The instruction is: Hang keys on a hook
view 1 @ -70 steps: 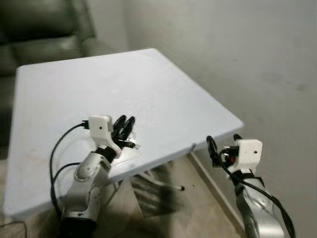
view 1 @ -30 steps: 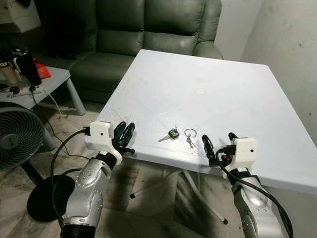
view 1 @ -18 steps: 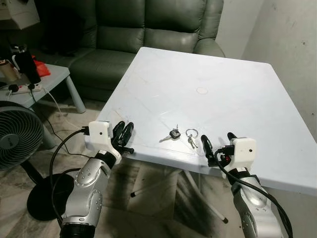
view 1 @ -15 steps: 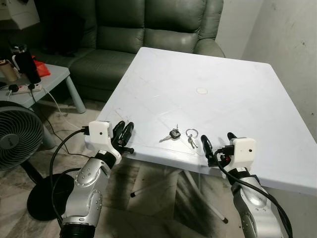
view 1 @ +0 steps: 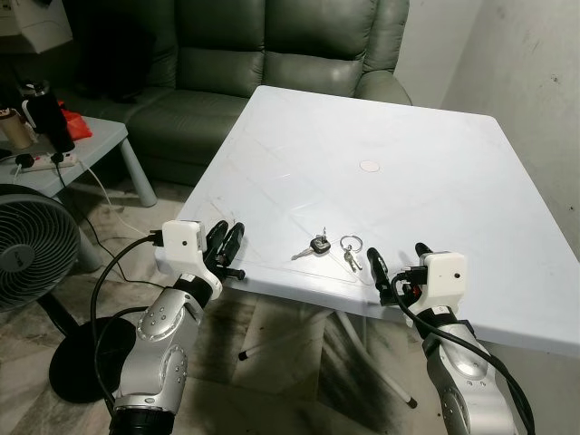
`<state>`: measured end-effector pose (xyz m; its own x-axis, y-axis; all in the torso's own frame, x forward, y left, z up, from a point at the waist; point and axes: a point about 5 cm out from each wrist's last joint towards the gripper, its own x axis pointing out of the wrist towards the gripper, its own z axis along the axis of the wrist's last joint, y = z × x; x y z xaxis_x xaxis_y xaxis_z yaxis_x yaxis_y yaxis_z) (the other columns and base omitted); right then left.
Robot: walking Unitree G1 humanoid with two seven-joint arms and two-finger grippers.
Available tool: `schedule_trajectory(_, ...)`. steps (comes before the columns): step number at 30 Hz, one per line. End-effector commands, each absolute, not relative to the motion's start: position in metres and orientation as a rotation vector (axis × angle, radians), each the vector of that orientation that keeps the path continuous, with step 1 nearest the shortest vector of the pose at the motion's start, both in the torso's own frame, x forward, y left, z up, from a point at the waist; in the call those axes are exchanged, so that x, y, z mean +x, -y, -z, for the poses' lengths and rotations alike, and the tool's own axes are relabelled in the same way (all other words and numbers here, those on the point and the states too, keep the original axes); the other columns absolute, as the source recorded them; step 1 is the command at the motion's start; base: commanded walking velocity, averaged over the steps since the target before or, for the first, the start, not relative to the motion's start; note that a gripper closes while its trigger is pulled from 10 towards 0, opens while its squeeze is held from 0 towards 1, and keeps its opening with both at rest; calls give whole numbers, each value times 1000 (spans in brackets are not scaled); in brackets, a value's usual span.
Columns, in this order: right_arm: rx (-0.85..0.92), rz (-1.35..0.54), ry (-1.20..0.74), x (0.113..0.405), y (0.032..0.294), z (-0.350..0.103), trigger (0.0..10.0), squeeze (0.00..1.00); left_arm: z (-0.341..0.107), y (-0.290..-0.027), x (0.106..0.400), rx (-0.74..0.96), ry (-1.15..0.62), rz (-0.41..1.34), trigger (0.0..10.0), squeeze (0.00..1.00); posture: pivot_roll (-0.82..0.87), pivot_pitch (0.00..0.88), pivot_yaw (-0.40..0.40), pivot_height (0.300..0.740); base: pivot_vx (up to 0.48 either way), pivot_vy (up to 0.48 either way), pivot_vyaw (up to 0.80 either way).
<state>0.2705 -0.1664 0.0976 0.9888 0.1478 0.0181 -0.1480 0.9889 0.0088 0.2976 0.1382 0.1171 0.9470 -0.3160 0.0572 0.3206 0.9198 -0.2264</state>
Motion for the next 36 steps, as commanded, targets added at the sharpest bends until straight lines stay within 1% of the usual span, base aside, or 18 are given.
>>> schedule_trajectory(1,7,-164,21,272,164,-99,10000,0,-120,-138,300,-226,22,327,10000,0,-65,7,-46,740,0,0,0)
schedule_trajectory(18,2,-195,18,272,162,-99,10000,0,-118,-136,298,-231,18,330,10000,0,-54,0,-59,740,0,0,0)
schedule_trajectory(36,3,-203,19,271,160,-98,10000,0,-119,-134,298,-228,16,344,10000,0,-59,0,-54,740,0,263,0)
